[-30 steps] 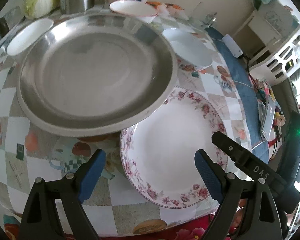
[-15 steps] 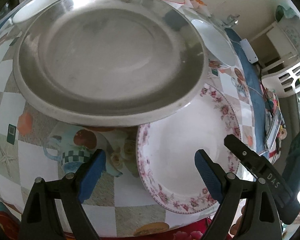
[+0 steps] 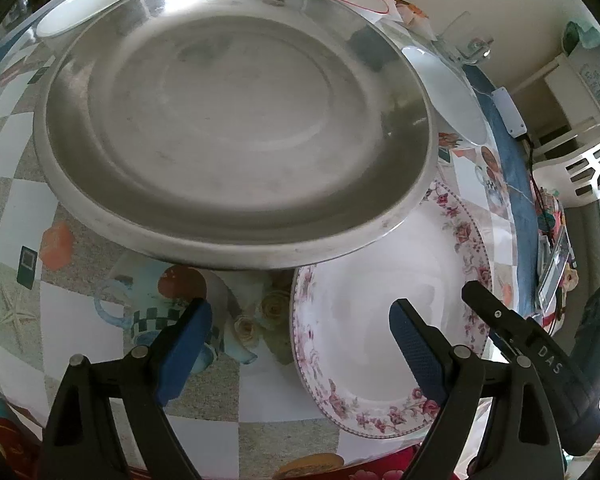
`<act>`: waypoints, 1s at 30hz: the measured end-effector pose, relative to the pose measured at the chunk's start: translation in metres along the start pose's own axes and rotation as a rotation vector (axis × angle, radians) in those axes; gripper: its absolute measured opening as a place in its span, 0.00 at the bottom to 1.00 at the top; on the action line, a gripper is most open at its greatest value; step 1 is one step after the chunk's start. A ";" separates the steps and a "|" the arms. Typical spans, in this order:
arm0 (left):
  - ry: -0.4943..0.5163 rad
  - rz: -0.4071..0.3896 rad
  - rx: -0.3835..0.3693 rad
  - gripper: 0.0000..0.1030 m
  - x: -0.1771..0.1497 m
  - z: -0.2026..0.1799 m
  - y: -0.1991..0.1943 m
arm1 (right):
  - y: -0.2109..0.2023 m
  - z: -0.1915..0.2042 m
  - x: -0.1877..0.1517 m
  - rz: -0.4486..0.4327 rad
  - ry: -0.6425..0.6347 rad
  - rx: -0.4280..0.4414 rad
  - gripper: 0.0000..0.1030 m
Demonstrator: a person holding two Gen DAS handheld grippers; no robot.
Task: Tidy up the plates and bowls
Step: 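Close the right tool on the floral plate rim while the left tool holds the basin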
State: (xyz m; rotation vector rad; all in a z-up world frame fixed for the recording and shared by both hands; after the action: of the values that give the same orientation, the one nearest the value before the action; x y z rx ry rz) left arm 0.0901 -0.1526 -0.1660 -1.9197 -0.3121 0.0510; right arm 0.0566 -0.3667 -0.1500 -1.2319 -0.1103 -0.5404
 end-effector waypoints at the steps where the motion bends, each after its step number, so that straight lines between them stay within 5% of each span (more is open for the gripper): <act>1: 0.001 0.000 0.001 0.88 0.000 0.000 0.001 | 0.000 0.000 0.000 0.001 0.001 0.000 0.44; 7: 0.009 -0.004 0.012 0.88 0.001 -0.010 0.009 | 0.001 -0.007 -0.002 0.014 0.024 -0.016 0.21; 18: 0.040 0.014 0.014 0.88 -0.003 -0.023 0.016 | -0.010 -0.022 -0.005 0.014 0.010 -0.068 0.20; 24: 0.085 0.006 0.053 0.88 -0.011 -0.037 0.021 | -0.013 -0.040 -0.008 -0.002 0.074 0.020 0.21; 30: 0.051 -0.001 0.012 0.85 -0.008 -0.039 0.021 | -0.013 -0.042 -0.009 -0.004 0.073 0.057 0.21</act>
State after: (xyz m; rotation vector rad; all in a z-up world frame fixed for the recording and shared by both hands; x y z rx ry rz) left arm 0.0934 -0.1965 -0.1718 -1.9057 -0.2778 0.0040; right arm 0.0338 -0.4052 -0.1564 -1.1551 -0.0666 -0.5816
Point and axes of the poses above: each gripper's, at about its wrist camera, not at the fingertips, and y roughly the way its jaws point, z to its left, x to its top, the point moved 5 cm from there along y, roughly the way its jaws point, and after that the axes turned 12 degrees about -y, right-handed, at the moved point
